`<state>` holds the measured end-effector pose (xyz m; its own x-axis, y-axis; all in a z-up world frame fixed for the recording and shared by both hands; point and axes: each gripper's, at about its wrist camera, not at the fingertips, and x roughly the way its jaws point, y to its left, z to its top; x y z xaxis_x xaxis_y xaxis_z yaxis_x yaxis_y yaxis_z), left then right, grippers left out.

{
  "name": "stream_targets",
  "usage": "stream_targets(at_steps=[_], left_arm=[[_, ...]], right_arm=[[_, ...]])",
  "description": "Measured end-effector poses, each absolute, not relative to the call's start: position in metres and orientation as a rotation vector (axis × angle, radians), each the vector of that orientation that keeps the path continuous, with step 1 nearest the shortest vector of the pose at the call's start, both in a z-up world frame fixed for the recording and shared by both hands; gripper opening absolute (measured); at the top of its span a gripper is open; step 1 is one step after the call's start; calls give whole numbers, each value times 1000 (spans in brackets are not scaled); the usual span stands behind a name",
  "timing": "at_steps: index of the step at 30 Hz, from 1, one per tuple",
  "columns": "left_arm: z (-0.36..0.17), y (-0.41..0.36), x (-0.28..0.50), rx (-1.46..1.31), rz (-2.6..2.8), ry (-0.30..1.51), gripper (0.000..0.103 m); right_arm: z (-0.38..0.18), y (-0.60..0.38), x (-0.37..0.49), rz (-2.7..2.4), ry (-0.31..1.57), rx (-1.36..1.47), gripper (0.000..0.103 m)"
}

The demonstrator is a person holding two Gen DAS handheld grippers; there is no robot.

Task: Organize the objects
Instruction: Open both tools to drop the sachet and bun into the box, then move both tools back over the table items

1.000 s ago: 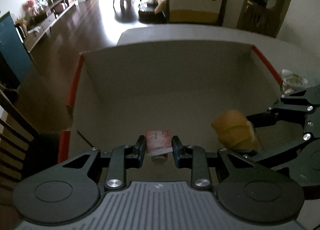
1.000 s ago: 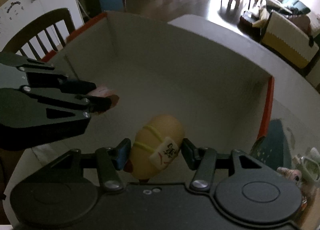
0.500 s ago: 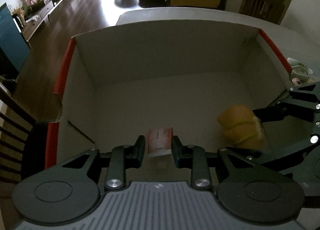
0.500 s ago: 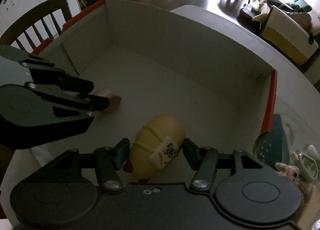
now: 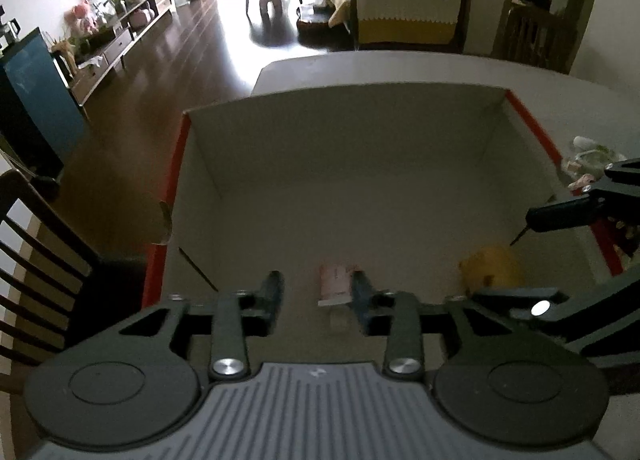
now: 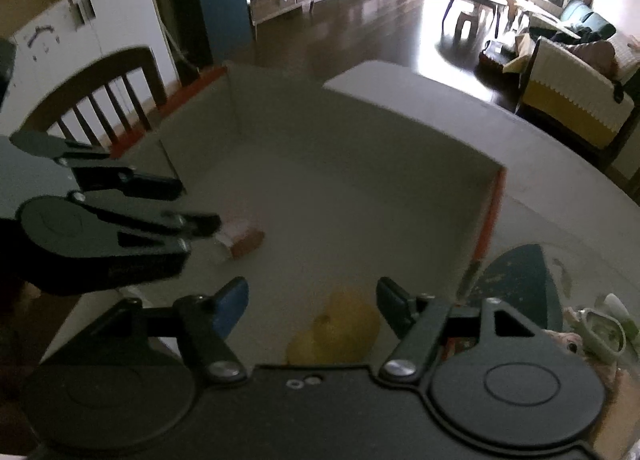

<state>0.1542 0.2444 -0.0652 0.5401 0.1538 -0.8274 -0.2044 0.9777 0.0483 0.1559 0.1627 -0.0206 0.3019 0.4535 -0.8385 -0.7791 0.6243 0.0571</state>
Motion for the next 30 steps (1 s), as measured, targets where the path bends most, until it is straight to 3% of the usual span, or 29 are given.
stream_targets(at_steps=[1, 2, 14, 17, 22, 30], left_arm=[[-61, 242, 151, -55, 214, 962, 65], [-57, 240, 150, -51, 213, 947, 66], [-19, 198, 132, -41, 211, 843, 66], [-10, 182, 126, -54, 203, 817, 72], [0, 150, 123, -82, 182, 781, 73], [0, 88, 125, -124, 119, 770, 74]], right_arm=[[-16, 158, 158, 849, 945, -384, 72], [-11, 153, 162, 854, 932, -366, 72], [31, 67, 153, 878, 817, -196, 81], [36, 47, 148, 877, 790, -176, 82], [37, 6, 146, 821, 783, -105, 82], [23, -55, 135, 776, 708, -240, 82]])
